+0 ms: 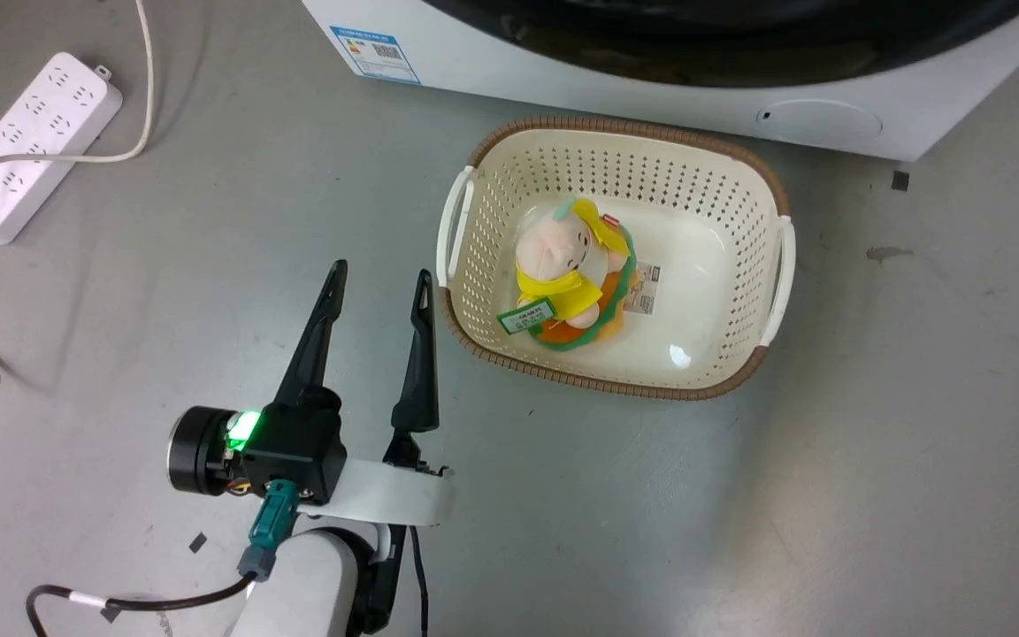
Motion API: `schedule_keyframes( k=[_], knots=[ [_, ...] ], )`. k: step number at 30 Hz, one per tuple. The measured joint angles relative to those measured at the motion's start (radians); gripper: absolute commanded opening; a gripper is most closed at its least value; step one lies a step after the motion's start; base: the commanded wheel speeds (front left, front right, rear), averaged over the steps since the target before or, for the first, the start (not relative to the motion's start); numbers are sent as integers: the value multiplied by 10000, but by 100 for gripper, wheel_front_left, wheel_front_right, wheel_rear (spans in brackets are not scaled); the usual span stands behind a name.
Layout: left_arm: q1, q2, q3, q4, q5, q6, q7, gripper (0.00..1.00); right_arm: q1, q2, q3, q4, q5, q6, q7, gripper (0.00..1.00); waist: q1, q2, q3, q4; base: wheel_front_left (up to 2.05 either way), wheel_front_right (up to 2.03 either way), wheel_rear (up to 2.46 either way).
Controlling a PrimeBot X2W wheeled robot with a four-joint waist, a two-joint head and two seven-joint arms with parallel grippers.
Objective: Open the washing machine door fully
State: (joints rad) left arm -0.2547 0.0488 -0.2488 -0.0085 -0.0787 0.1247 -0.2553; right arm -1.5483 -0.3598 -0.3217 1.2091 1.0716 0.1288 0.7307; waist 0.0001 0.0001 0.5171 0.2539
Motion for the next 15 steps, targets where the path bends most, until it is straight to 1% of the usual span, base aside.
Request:
schedule_keyframes(
  k=[5, 10, 15],
  knots=[
    [-50, 0, -2, 84, -38, 46, -10, 100, 414, 29, 217, 79, -13, 2, 443, 0, -1, 0, -326, -12, 0, 0, 0],
    [47, 0, 44, 194, -25, 40, -10, 100, 1581, 171, 355, -209, -10, 4, 840, 0, -1, 0, -903, -50, 0, 0, 0],
    [407, -2, 142, 416, 0, -40, -10, 100, 2846, 604, 454, -790, 102, 4, 1198, 0, -2, 0, -1597, -146, 0, 0, 0]
  ],
)
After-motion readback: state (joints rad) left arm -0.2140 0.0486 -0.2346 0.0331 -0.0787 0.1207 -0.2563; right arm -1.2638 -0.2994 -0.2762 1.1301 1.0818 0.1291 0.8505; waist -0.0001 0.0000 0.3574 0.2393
